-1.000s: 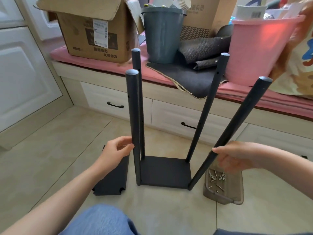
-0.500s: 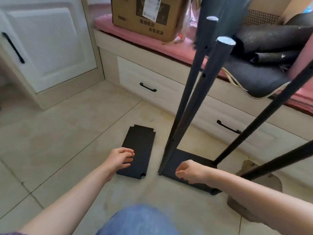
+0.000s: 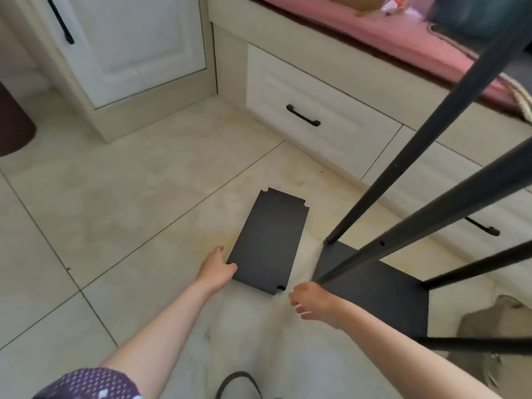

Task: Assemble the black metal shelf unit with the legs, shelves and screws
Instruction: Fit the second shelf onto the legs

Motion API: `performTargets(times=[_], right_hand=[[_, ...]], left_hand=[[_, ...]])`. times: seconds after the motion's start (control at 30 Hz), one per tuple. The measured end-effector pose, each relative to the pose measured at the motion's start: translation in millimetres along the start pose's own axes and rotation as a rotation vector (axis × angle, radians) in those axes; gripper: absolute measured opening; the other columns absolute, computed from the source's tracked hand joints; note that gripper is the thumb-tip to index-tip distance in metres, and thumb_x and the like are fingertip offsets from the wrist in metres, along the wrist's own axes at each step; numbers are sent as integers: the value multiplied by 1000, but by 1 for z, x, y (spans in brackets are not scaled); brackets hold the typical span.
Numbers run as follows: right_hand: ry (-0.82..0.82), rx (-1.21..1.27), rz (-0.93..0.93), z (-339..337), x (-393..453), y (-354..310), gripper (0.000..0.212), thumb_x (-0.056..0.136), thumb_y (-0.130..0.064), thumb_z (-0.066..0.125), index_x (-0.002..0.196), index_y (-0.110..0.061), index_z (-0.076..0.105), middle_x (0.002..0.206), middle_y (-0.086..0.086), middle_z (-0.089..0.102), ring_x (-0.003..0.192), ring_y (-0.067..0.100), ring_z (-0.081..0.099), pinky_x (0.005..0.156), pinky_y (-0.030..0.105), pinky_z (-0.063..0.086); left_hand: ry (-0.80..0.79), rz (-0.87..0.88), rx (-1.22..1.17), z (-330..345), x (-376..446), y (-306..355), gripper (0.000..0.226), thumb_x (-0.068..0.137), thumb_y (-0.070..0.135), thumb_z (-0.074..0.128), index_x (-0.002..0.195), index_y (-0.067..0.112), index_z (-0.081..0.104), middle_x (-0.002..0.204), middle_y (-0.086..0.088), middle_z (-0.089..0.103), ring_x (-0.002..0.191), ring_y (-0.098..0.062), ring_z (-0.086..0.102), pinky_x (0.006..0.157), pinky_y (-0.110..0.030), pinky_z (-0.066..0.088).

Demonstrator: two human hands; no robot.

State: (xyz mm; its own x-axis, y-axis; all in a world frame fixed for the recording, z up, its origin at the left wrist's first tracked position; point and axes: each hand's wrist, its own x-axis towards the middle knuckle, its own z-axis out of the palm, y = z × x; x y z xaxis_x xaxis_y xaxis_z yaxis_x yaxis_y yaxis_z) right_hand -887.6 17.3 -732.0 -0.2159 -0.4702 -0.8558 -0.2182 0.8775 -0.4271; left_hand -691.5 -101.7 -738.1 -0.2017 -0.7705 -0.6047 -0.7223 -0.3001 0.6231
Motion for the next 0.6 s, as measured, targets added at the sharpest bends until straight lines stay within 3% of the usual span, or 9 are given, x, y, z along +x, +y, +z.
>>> performTargets(times=[0.1,0.17,0.23,0.33,0.47,0.6], right_hand=[[-8,136,37,10,15,0,58,98,-25,56,149,-10,32,126,6,48,100,21,53,91,31,49],[-20,216,47,15,22,0,68,97,-28,60,153,-13,25,137,6,43,111,25,53,91,32,49],[-38,277,56,18,25,0,63,95,-30,62,149,-18,34,143,5,42,115,27,53,91,32,50],[-77,345,63,22,23,0,32,92,-29,65,122,-28,53,141,-1,46,114,26,52,95,35,50],[-89,441,56,29,19,-5,39,92,-25,67,127,-22,51,135,-4,45,125,29,44,105,39,45],[13,600,52,30,17,-7,35,94,-20,66,122,-8,49,130,6,49,119,30,49,98,38,48]], left_hand=[[-81,-20,0,5,5,-6,67,95,12,58,155,6,29,157,-10,40,141,-27,41,107,-29,35],[-115,-20,-6,8,8,-8,52,93,8,60,143,7,45,138,-9,57,119,-25,54,94,-29,41],[-132,-15,-31,9,10,-9,46,91,6,61,136,9,51,119,-5,60,107,-22,55,84,-25,40],[-139,-30,-122,11,11,-9,47,90,5,63,135,11,49,117,-3,59,106,-20,56,85,-25,39],[-123,-90,-231,15,12,-8,44,88,7,67,128,7,50,121,-6,62,105,-21,59,76,-25,43],[-8,-140,-317,12,14,-4,49,82,14,74,124,2,51,122,-12,60,107,-27,61,83,-32,45]])
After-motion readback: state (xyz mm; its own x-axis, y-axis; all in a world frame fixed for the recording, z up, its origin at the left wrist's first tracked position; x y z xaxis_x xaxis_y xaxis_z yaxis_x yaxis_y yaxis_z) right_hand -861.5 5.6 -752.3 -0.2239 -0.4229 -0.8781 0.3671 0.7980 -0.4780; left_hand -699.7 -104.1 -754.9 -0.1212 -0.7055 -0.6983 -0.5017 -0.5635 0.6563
